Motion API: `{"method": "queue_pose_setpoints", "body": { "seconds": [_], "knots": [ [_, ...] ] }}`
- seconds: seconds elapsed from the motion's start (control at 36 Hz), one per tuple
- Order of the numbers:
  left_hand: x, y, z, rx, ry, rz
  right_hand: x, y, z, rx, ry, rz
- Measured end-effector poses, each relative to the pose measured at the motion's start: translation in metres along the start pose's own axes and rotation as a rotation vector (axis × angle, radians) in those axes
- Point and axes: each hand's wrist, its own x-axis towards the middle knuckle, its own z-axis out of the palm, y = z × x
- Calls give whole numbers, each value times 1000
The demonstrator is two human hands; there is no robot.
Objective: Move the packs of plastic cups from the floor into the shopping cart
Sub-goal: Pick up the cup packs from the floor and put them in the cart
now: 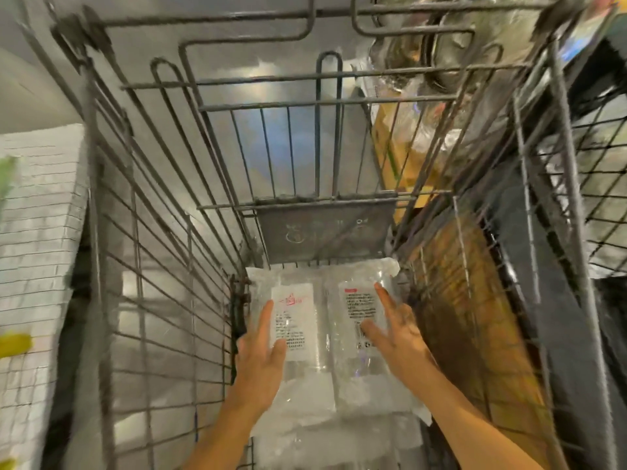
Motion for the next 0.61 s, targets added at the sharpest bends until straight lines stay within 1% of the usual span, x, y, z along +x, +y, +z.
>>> {"method": "queue_pose_setpoints", "body": {
  "seconds": [0.14, 0.19, 0.25, 0.31, 0.36, 0.42, 0.5, 0.56, 0.61],
  "knots": [
    [1, 1, -2, 22, -31, -23, -4, -6, -3, -59, -66, -17],
    [-2, 8, -5, 58, -52, -65, -9, -10, -7, -73, -87, -12],
    [-7, 16, -9, 130, -68, -114, -13, -14, -8, -114, -71, -2],
    [-11, 25, -17, 247, -69, -148, -14, -21, -10, -236, -58, 29],
    [-16, 41, -27, 321, -87, -167, -21, -33, -19, -391, -109, 39],
    [-23, 64, -43, 367, -119, -127, -35, -53, -35, -514, -157, -35],
    [-38, 109, -76, 418, -184, -50, -66, -99, -72, -724, -82, -147],
    [-52, 147, -102, 436, -204, -1, -89, -135, -102, -784, -40, -201],
    [-77, 200, -135, 474, -209, 79, -114, -176, -137, -803, -36, -245]
  ]
}}
